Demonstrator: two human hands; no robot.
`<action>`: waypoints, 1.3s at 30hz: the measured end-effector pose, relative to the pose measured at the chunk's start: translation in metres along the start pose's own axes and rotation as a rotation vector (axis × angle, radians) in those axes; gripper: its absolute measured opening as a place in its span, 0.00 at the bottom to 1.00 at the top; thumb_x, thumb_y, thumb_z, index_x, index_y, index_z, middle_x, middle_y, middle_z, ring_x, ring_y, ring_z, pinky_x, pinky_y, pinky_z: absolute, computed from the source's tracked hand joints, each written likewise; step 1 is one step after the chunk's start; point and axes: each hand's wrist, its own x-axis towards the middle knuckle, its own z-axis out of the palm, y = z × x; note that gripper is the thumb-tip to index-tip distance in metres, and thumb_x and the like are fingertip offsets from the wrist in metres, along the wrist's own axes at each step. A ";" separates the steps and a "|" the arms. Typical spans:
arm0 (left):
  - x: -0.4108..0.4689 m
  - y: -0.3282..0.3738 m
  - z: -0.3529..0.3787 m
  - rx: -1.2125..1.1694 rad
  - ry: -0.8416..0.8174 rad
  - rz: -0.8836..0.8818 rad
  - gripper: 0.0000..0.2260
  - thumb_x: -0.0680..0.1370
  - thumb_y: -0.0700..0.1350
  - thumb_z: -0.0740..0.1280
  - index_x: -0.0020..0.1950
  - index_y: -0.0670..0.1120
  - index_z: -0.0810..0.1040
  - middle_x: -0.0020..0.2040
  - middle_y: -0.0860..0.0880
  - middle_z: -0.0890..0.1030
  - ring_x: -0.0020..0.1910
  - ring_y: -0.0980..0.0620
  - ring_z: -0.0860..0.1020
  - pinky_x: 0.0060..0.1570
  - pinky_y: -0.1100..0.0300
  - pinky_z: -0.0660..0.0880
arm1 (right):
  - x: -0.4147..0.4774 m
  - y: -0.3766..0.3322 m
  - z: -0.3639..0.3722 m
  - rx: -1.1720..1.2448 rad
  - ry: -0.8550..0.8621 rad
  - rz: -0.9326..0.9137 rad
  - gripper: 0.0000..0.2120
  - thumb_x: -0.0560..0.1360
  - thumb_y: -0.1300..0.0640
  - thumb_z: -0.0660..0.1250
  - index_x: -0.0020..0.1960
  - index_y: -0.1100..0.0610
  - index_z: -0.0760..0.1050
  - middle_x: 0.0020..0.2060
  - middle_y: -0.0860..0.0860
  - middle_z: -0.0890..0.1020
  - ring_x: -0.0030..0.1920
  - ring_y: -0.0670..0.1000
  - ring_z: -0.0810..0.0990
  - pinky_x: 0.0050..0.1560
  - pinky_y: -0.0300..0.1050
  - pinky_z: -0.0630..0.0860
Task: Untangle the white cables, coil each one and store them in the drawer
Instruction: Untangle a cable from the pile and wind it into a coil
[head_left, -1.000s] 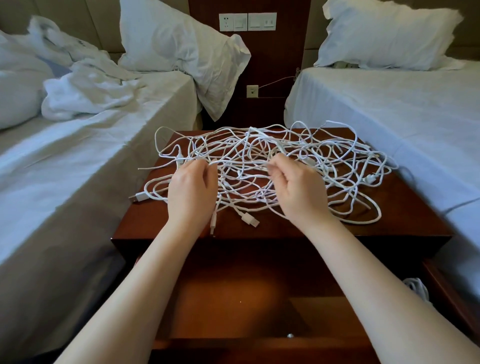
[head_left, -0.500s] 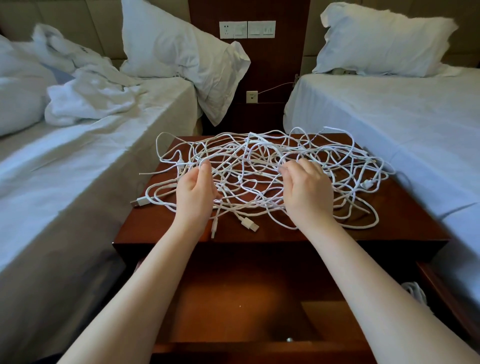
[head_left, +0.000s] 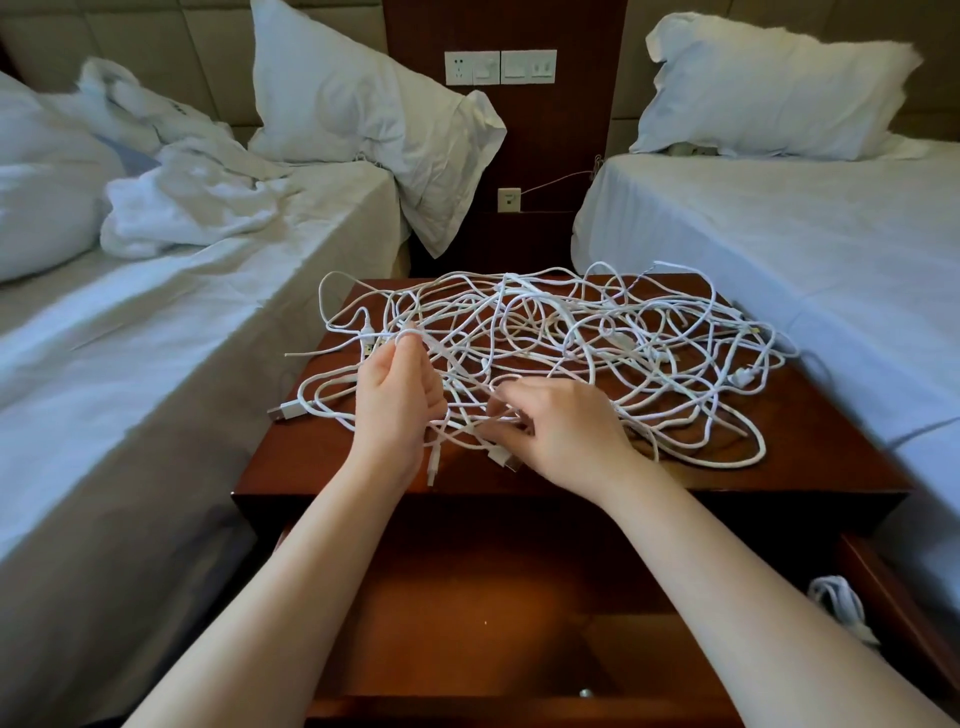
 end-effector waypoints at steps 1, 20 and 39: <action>0.000 0.001 0.001 -0.049 -0.001 -0.012 0.19 0.81 0.39 0.52 0.30 0.46 0.59 0.23 0.54 0.60 0.24 0.55 0.56 0.23 0.62 0.55 | 0.000 0.000 0.000 0.034 -0.045 0.013 0.13 0.74 0.43 0.69 0.46 0.52 0.80 0.31 0.39 0.73 0.34 0.42 0.70 0.32 0.39 0.64; 0.029 0.000 -0.025 0.102 0.294 -0.185 0.10 0.81 0.41 0.55 0.39 0.48 0.68 0.30 0.49 0.64 0.27 0.53 0.61 0.27 0.60 0.59 | 0.008 0.012 -0.037 0.529 0.411 0.549 0.06 0.77 0.61 0.66 0.44 0.50 0.76 0.33 0.46 0.77 0.32 0.43 0.74 0.37 0.35 0.72; 0.020 -0.003 -0.022 0.276 0.125 0.049 0.09 0.76 0.43 0.56 0.38 0.47 0.71 0.29 0.51 0.68 0.28 0.53 0.66 0.31 0.57 0.64 | 0.008 0.014 -0.037 0.672 0.052 0.680 0.08 0.77 0.62 0.64 0.43 0.63 0.80 0.19 0.44 0.67 0.20 0.41 0.64 0.25 0.32 0.62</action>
